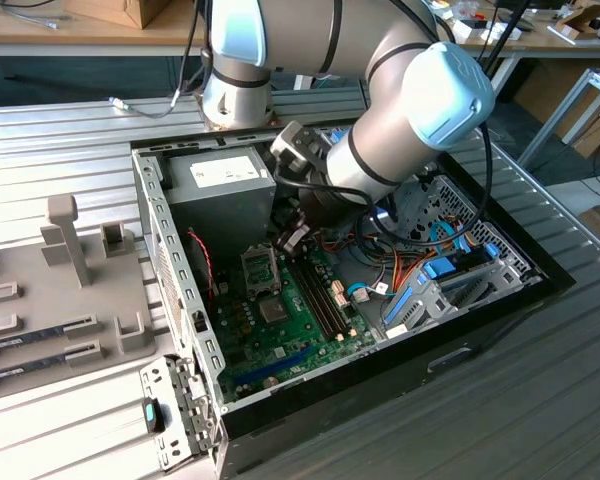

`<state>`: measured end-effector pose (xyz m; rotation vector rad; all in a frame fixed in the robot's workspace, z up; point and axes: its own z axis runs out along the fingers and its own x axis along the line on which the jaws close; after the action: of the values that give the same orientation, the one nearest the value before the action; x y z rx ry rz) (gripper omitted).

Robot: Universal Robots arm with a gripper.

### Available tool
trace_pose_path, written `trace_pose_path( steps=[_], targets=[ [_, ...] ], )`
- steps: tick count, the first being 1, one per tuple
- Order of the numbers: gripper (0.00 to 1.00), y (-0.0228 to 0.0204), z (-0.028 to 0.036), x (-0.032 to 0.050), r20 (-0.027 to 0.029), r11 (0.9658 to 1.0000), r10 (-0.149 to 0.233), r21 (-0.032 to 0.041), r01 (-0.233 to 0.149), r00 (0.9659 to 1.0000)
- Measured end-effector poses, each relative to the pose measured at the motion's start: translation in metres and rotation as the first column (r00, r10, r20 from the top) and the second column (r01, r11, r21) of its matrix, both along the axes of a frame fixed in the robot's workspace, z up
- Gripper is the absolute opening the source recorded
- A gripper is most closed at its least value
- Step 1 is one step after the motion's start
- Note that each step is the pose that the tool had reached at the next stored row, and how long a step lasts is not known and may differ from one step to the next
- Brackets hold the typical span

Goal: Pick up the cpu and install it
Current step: 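Close the cpu cover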

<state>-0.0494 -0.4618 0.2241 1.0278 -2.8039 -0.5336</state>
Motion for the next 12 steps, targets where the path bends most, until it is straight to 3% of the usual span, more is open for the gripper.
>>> trace_pose_path(
  steps=[6,12],
  targets=[
    [0.11,0.0000,0.0014,-0.0001,0.0000,1.0000,0.002,0.0037,-0.002,1.0000],
    [0.11,-0.0002,0.0041,-0.0004,0.0001,0.9997,0.002,0.0251,-0.002,1.0000]
  ],
)
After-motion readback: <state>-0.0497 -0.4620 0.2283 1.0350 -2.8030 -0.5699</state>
